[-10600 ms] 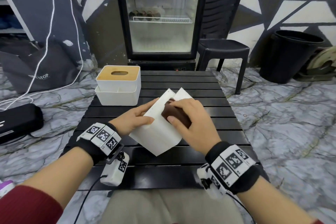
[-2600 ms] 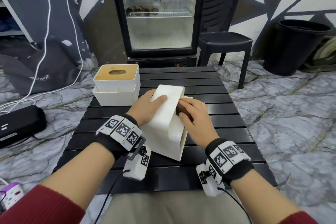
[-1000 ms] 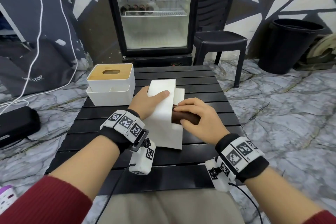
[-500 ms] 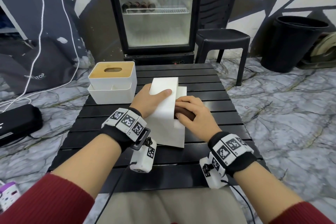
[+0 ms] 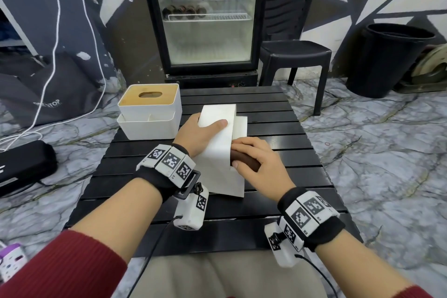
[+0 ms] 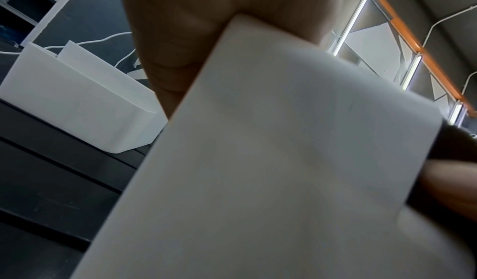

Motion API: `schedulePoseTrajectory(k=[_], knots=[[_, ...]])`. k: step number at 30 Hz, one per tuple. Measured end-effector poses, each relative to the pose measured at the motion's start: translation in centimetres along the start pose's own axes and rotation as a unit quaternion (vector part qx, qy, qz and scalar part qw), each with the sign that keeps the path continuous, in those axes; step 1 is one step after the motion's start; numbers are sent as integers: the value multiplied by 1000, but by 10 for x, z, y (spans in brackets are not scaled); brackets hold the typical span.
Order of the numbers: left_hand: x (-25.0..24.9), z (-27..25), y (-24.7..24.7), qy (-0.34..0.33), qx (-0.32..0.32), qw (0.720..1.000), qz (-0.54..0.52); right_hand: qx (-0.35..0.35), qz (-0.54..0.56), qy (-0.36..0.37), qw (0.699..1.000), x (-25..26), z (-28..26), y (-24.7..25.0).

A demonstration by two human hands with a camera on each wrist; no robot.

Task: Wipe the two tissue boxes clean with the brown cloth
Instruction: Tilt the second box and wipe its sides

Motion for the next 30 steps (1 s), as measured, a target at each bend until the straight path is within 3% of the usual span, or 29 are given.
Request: schedulePoseTrajectory(k=[19,24,30], knots=[[-6,-4,-5,-28,41,999,-21,30,35,-32,998,-23,13,-3],[-6,-4,-7,-30,56,998,-9,14,13,-20,1000,-16,10,1],[-7,-4,-7,-22,51,998,3,41,-6,3,999,-3,4,4]])
Point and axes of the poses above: each hand's wrist, its own z-axis towards the middle knuckle, its own y-axis out of the back of the hand, x = y × z, the point moved 9 cm from there along z, towards the middle knuckle, and after that the axes turned 11 degrees about y, right-handed, at the moved point
